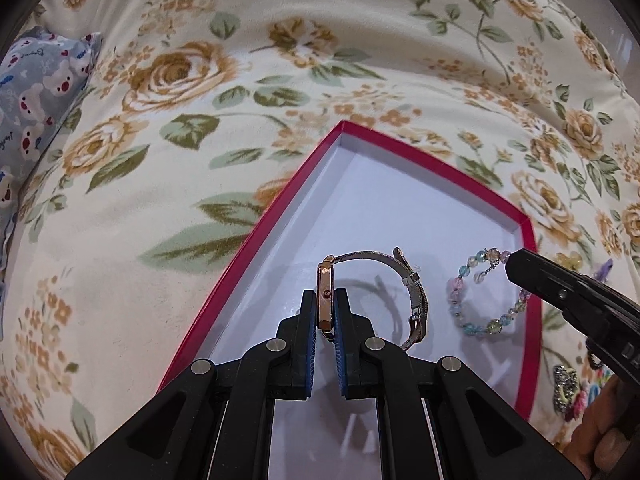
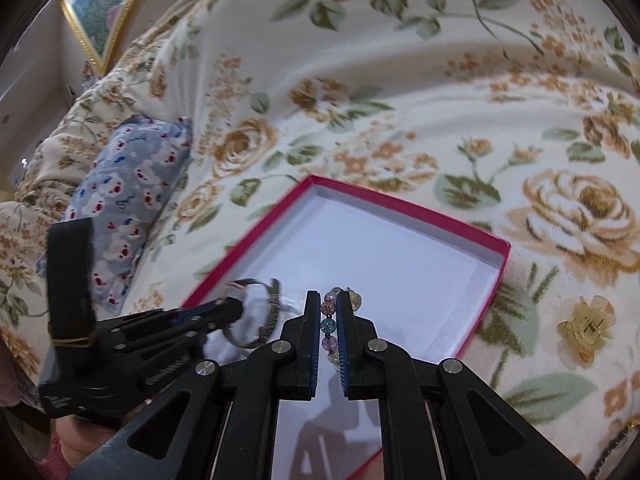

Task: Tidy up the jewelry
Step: 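Carry the watch into the red box with the left tool while the right tool places the bracelet, then open both tools and lift them away from the box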

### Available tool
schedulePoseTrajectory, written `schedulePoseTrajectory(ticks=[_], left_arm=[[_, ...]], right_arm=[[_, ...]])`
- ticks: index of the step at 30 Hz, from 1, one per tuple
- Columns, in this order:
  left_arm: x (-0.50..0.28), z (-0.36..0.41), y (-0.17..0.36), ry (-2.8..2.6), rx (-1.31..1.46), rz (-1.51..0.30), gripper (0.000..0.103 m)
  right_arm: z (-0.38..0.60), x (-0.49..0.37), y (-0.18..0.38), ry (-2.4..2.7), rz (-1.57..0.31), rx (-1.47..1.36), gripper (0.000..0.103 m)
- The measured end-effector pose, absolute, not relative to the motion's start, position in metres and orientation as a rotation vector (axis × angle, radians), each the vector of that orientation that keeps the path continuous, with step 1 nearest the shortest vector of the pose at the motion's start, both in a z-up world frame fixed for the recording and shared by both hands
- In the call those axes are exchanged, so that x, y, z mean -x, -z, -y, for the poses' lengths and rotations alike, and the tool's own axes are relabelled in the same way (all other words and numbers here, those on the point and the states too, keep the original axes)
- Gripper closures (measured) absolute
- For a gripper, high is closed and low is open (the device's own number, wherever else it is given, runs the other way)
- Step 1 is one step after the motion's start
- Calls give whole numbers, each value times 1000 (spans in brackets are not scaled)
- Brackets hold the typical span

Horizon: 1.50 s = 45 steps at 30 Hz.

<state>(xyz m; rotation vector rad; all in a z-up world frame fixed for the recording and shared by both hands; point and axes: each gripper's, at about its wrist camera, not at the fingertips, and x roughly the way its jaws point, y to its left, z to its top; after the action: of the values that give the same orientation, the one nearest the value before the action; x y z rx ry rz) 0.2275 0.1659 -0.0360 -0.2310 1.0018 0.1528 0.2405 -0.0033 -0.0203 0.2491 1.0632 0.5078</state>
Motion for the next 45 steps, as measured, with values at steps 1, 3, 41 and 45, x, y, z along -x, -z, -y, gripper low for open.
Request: schedulePoseTrajectory(ticks=[1,3,41,45], left_arm=[[-231,-166,39,-155,233,-1010,96],[-236,-166,44,-159,236,-1025,95],[-188,-136,-4,-131,298,-942,58],[-186,-126,-10,-98,295,-943,58]], right_arm=[[6,-242,25,-501,-1071,-248,96],[11,-244,31,-486,-1084,-243,96],[115,-196,-8,-302,-1024,-337,64],[139,-185,-8,-256,-1025,-353,64]])
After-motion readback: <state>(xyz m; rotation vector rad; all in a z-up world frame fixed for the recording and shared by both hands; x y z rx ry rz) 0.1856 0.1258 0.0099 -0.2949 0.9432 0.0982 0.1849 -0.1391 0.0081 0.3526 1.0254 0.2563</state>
